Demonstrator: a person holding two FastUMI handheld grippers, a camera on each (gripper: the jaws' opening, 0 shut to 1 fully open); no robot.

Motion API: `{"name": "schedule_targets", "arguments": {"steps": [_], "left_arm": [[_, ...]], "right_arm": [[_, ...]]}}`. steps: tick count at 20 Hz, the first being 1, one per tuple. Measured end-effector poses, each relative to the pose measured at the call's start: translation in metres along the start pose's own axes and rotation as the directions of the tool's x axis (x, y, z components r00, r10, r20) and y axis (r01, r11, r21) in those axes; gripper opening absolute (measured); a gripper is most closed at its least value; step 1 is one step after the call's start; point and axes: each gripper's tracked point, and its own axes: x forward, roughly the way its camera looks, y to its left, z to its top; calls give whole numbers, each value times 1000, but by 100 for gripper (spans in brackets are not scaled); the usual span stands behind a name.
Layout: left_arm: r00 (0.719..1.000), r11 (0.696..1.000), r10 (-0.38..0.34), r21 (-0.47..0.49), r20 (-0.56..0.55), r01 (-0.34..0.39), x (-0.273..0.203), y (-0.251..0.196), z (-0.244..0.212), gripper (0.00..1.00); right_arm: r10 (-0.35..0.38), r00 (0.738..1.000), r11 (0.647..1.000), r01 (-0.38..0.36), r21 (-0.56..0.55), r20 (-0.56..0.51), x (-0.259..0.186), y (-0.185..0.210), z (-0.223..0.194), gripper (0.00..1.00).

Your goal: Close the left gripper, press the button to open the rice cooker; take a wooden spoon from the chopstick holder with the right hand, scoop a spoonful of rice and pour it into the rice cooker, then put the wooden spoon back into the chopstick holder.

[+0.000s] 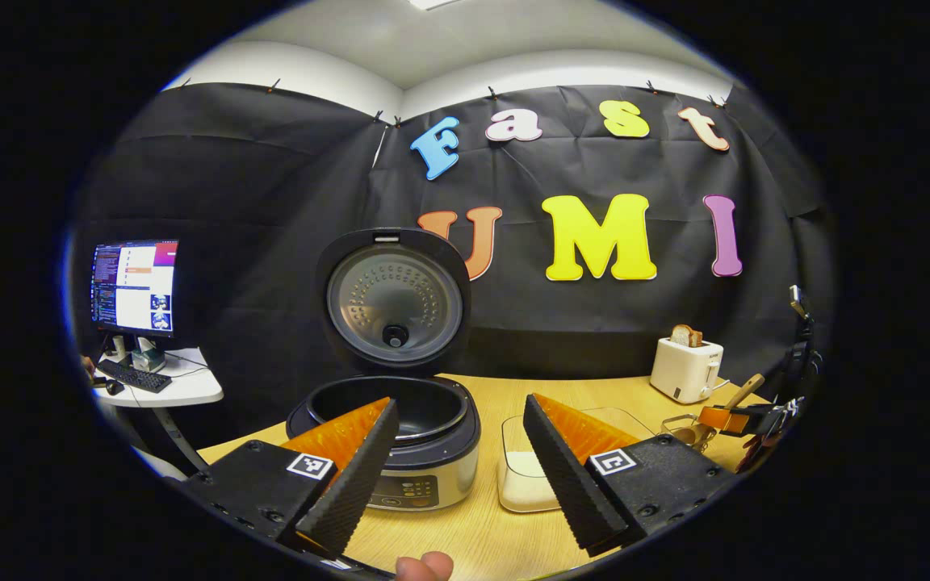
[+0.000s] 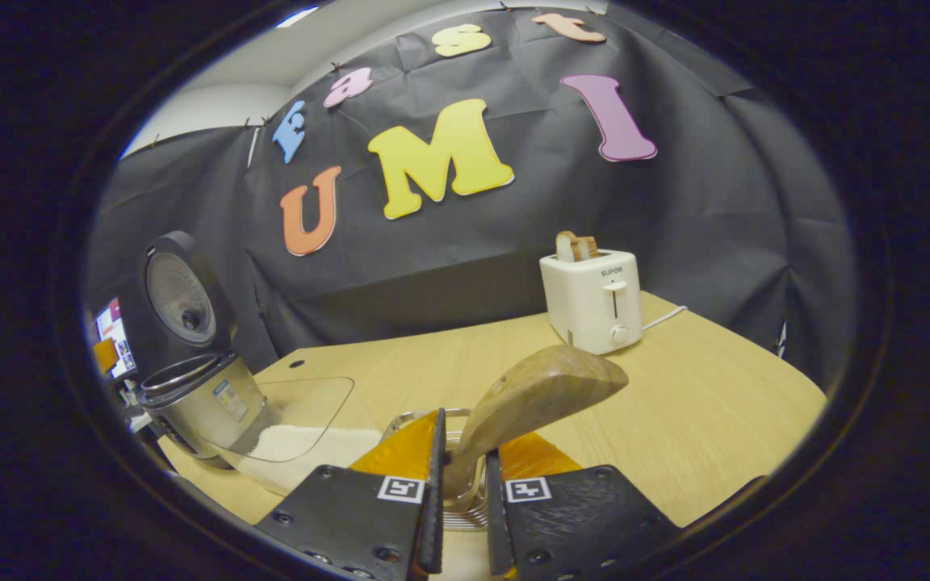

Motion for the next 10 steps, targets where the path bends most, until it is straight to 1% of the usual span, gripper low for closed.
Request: {"name": "schedule_targets", "arguments": {"steps": [1, 2, 3, 4, 5, 6, 10], "left_arm": [[1000, 1000, 2, -2, -2, -2, -1, 3, -1, 99], [1000, 1000, 3, -4, -1, -3, 0, 5, -1, 99], [1000, 1000, 0, -2, -8, 0, -1, 6, -2, 99], [1000, 1000, 2, -1, -9, -2, -2, 10, -2, 99], [1000, 1000, 7, 3, -3, -7, -2, 11, 0, 99], [1000, 1000, 9, 6, 2, -9, -3, 13, 2, 100], [1000, 1000, -7, 9, 10, 7, -2, 10, 4, 99]], "right_arm": [[16, 1000, 1000, -16, 20, 8, 1, 5, 4, 14], [-1, 1000, 1000, 1, 8, 5, 4, 7, 5, 10], [0, 1000, 1000, 0, -9, 0, 4, 7, 6, 6], [-3, 1000, 1000, 3, -7, -1, 3, 8, 5, 5], [-1, 1000, 1000, 1, -2, -1, 3, 10, 7, 1], [2, 1000, 1000, -2, -1, 0, 3, 11, 9, 0], [6, 999, 1000, -5, -14, 34, -6, 13, 30, 1]]}}
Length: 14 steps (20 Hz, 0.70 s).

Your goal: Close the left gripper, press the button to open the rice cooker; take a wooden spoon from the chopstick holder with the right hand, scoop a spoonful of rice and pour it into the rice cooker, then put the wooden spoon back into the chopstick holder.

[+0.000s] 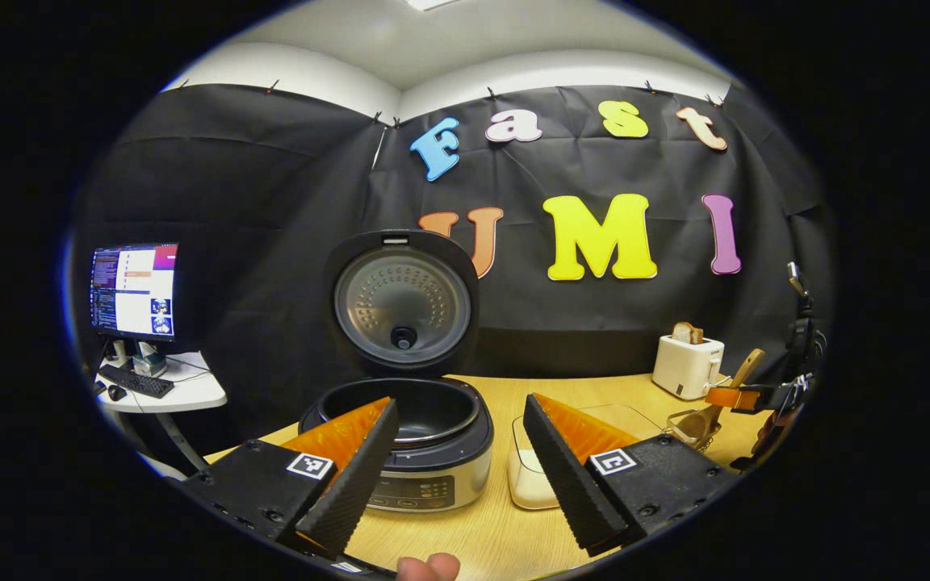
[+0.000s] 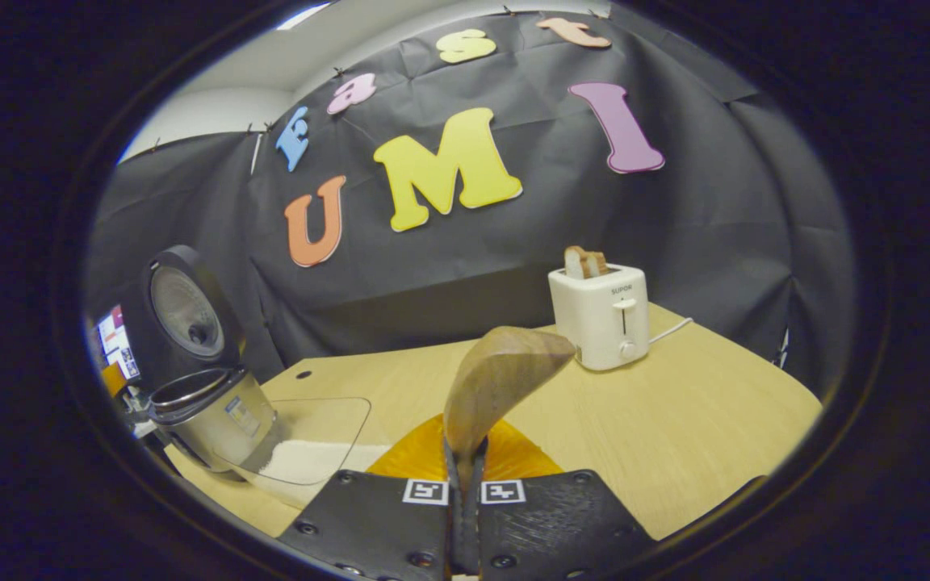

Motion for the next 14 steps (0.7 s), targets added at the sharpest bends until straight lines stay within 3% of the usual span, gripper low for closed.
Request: {"name": "schedule_targets", "arguments": {"steps": [7, 10, 14], "left_arm": [[1000, 1000, -4, 5, 2, 4, -4, 7, 3, 99], [1000, 999, -5, 37, 0, 5, -7, 12, 4, 99], [1000, 999, 18, 50, 9, -18, -11, 24, 8, 99]], "right_arm": [[-8, 998, 997, 13, -74, 65, -12, 13, 46, 0], [36, 995, 994, -26, -106, 94, -11, 40, 79, 0], [140, 985, 973, -117, -200, 106, -1, 105, 107, 0]]}}
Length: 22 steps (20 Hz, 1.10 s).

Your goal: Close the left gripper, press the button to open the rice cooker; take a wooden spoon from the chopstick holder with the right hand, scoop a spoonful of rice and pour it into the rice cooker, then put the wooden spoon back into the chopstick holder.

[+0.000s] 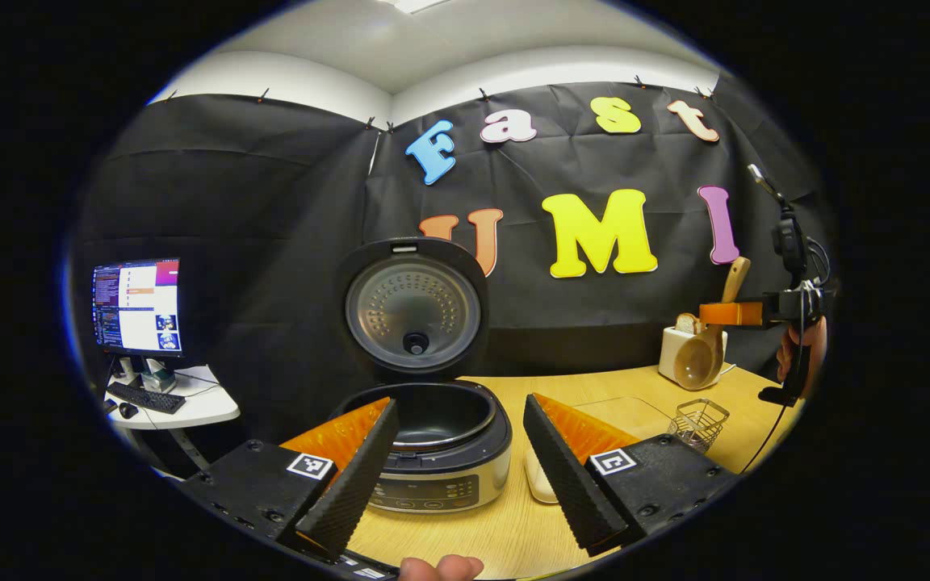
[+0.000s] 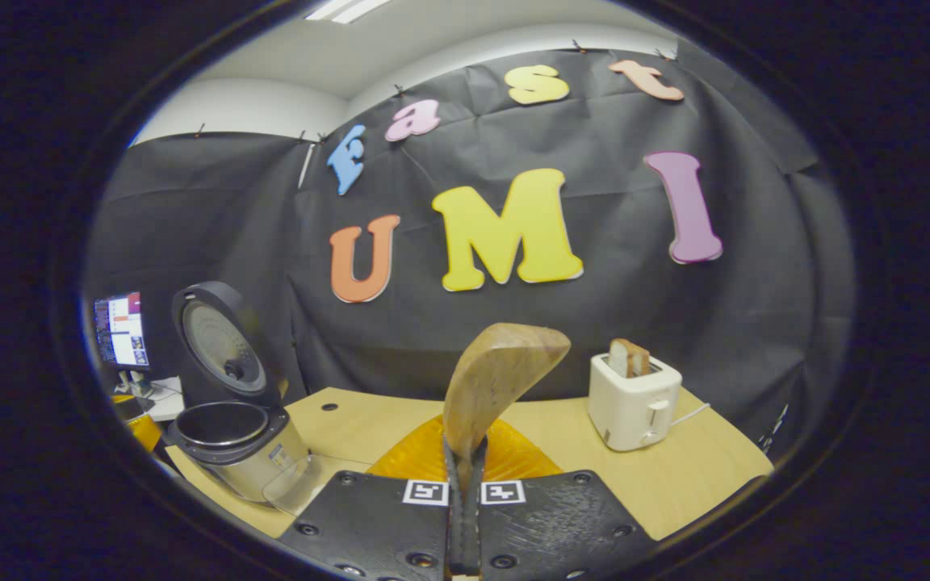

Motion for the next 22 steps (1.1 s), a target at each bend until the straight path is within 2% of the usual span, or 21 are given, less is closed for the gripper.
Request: {"name": "schedule_targets", "arguments": {"steps": [1, 2, 6, 9, 13, 15, 22], "left_arm": [[1000, 1000, 1, -4, 3, -1, 0, 2, 1, 95], [1000, 1000, -1, -4, 4, 1, -1, 4, 2, 99], [1000, 1000, 7, 27, 9, -7, -5, 14, 5, 99], [999, 999, 33, 42, 19, -34, -6, 27, 7, 99], [999, 999, 32, 31, 16, -32, -7, 33, 5, 99], [999, 999, 29, 32, 20, -30, -8, 34, 7, 99], [998, 998, 56, 7, 29, -57, -14, 50, 12, 99]], "right_arm": [[31, 999, 999, -32, -16, -9, 7, 18, 0, 0], [60, 998, 998, -61, -23, -26, 13, 35, -4, 0], [131, 982, 990, -137, -33, -139, 33, 80, -47, 0], [113, 963, 988, -135, -76, -246, 42, 88, -87, 0], [27, 943, 970, -104, -218, -331, 42, 79, -119, 0], [13, 933, 961, -112, -254, -360, 42, 81, -130, 0], [26, 935, 960, -122, -252, -353, 45, 111, -140, 0]]}}
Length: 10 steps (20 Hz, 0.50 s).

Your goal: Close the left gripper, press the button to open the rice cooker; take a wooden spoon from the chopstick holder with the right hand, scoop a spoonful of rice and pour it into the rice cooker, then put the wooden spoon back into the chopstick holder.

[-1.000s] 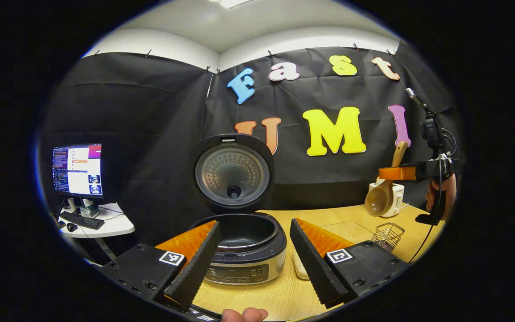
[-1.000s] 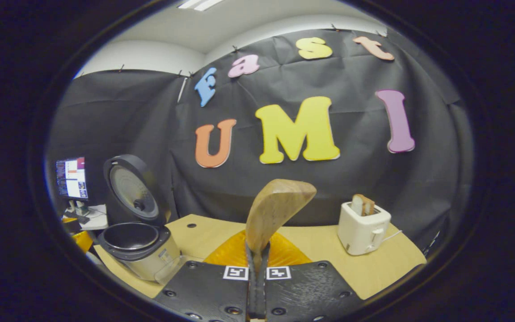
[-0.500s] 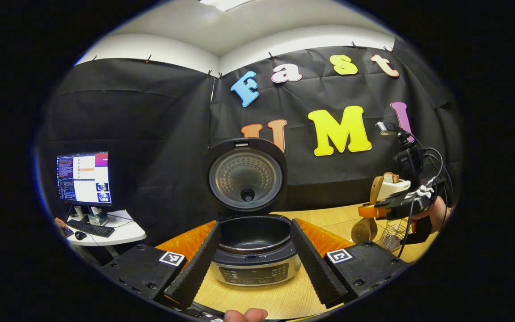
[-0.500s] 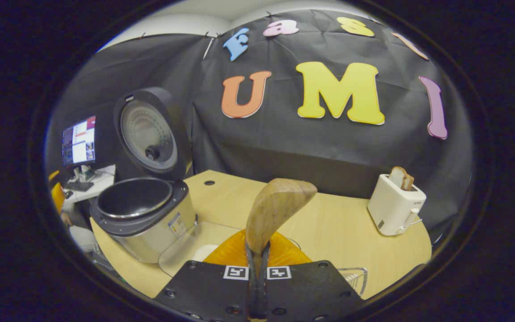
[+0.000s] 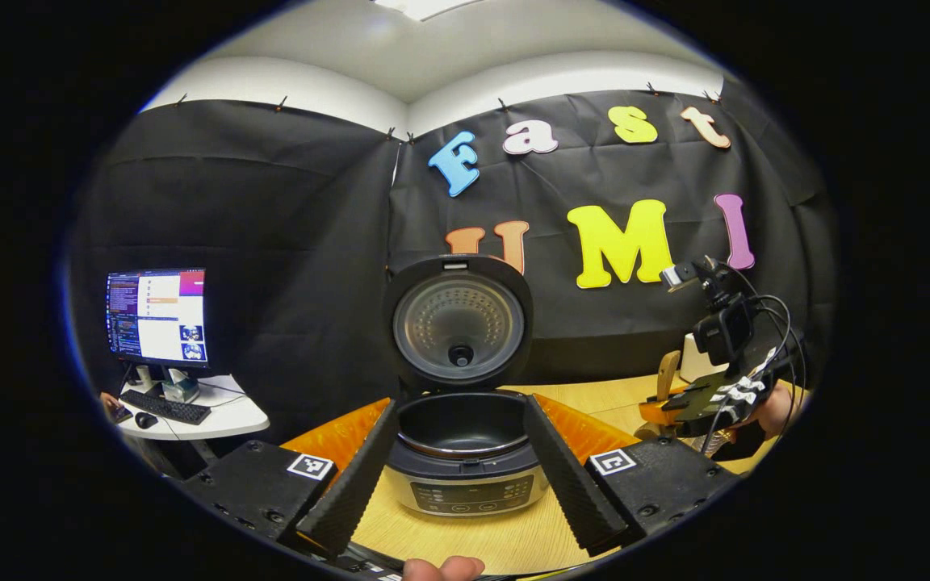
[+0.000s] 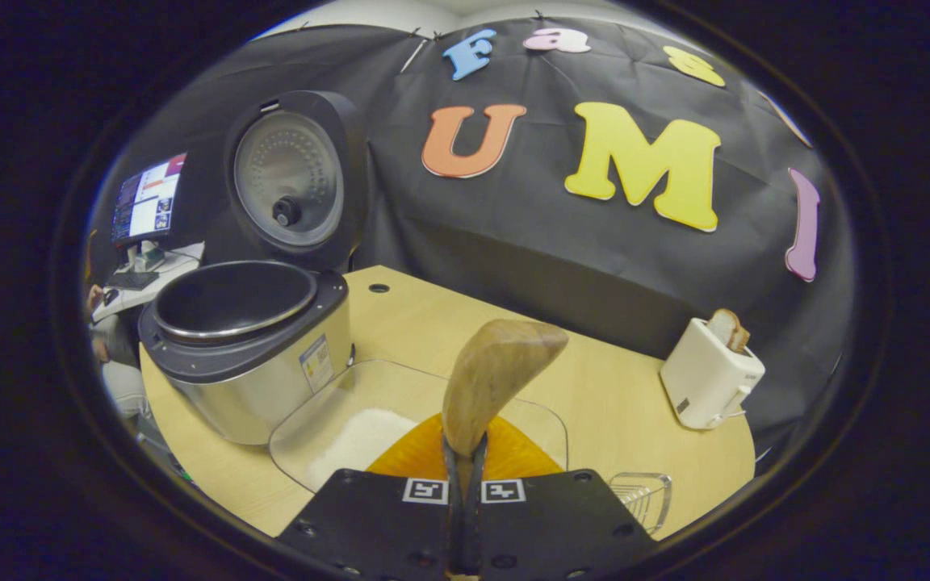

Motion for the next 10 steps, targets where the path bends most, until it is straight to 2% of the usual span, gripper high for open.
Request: {"name": "schedule_targets", "arguments": {"steps": [7, 10], "left_arm": [[1000, 1000, 14, -21, -9, -14, -2, 7, 0, 99], [1000, 999, 10, -35, 2, -10, -3, 7, 4, 99]], "right_arm": [[61, 998, 991, -62, 122, 8, 12, 33, 4, 0], [116, 993, 963, -115, 245, 13, 16, 44, 6, 0]]}}
